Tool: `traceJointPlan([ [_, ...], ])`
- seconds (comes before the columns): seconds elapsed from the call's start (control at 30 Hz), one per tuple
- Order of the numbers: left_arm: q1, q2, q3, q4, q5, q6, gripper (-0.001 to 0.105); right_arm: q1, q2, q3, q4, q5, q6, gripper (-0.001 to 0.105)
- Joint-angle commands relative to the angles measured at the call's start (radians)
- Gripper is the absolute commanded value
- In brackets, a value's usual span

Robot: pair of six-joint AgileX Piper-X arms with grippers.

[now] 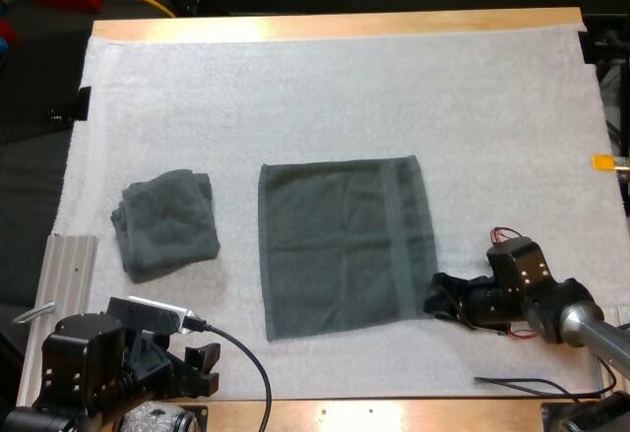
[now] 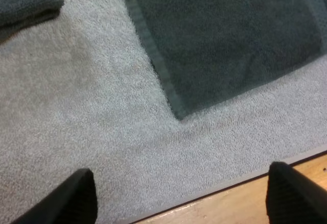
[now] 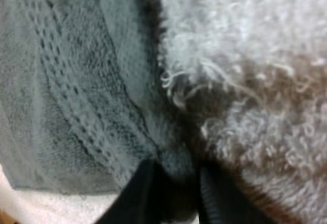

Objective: Pick towel from pile, fold and stack

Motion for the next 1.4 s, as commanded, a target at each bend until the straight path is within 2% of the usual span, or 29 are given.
traceJointPlan([
  [0.0, -0.006, -0.005, 0.0, -0.019, -0.01, -0.004, 0.066, 0.002, 0.013, 0.009, 0.019, 0.013, -0.013, 0.005],
  [0.23, -0.006, -0.005, 0.005, -0.1, -0.009, -0.006, 0.066, 0.002, 0.013, 0.009, 0.019, 0.013, -0.043, 0.002],
  [0.33, -0.006, 0.0, 0.017, -0.15, 0.016, -0.026, 0.066, 0.002, 0.013, 0.009, 0.019, 0.013, -0.043, 0.002],
  [0.47, -0.006, 0.013, 0.062, -0.195, 0.102, -0.054, 0.066, 0.002, 0.013, 0.009, 0.019, 0.013, -0.043, 0.002],
  [0.63, -0.006, 0.053, 0.135, -0.249, 0.118, -0.094, 0.066, 0.003, 0.013, 0.009, 0.019, 0.005, -0.043, 0.002],
  [0.83, -0.006, 0.136, 0.213, -0.299, 0.139, -0.11, 0.066, 0.031, 0.013, 0.009, 0.019, 0.008, -0.043, 0.002],
  [1.03, -0.006, 0.227, 0.298, -0.398, 0.27, -0.134, 0.066, 0.077, 0.013, 0.009, 0.019, 0.047, -0.043, 0.003],
  [1.17, -0.006, 0.301, 0.348, -0.472, 0.276, -0.153, 0.066, 0.083, 0.013, 0.009, 0.019, 0.068, -0.043, 0.003],
  [1.37, -0.006, 0.442, 0.361, -0.526, 0.314, -0.159, 0.066, 0.083, 0.013, 0.009, 0.019, 0.07, -0.043, 0.003],
])
